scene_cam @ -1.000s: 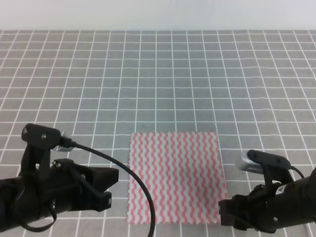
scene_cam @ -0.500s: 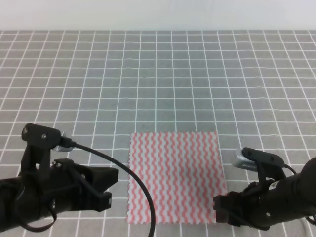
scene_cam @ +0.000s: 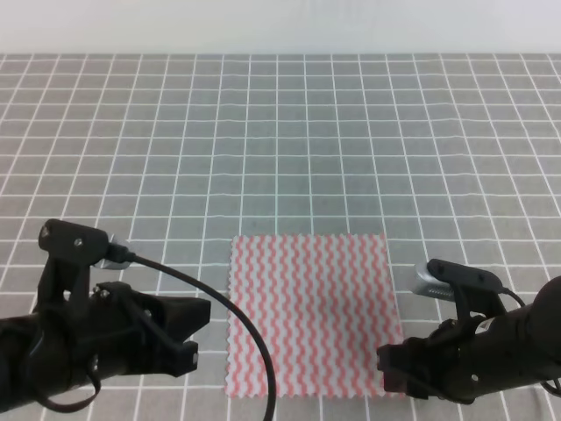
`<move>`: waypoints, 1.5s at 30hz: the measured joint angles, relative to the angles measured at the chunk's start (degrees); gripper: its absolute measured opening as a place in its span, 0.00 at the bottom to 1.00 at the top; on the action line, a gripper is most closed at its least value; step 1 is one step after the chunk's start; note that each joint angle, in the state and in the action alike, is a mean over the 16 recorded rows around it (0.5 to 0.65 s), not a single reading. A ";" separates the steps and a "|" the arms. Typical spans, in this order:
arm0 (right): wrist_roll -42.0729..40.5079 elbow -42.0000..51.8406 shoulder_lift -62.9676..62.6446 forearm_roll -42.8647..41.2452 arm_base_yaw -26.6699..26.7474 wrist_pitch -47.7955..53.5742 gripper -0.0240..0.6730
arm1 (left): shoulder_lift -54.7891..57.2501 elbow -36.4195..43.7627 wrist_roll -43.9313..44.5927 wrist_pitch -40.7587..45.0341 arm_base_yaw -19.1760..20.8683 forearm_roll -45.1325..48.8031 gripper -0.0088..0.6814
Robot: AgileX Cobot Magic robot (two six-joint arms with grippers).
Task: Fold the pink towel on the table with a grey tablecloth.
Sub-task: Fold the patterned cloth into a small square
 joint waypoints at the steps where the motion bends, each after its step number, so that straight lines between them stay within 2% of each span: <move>1: -0.06 -0.01 0.09 -0.01 0.00 -0.01 0.37 | 0.00 0.00 0.01 0.04 0.00 0.01 0.01; 12: -0.29 -0.08 1.02 -0.15 -0.04 0.12 0.32 | -0.07 0.00 0.07 0.69 0.00 0.07 0.01; 38: -0.25 -0.56 1.51 -1.03 -0.08 1.33 0.04 | -0.07 0.00 0.43 2.08 0.00 0.08 0.01; 41: -0.25 -1.02 1.39 -1.25 -0.08 1.69 0.03 | -0.07 0.00 0.56 2.25 0.00 0.08 0.01; 45: -0.25 -1.67 1.06 -1.51 -0.09 2.17 0.06 | -0.14 0.00 0.81 2.44 0.00 0.05 0.01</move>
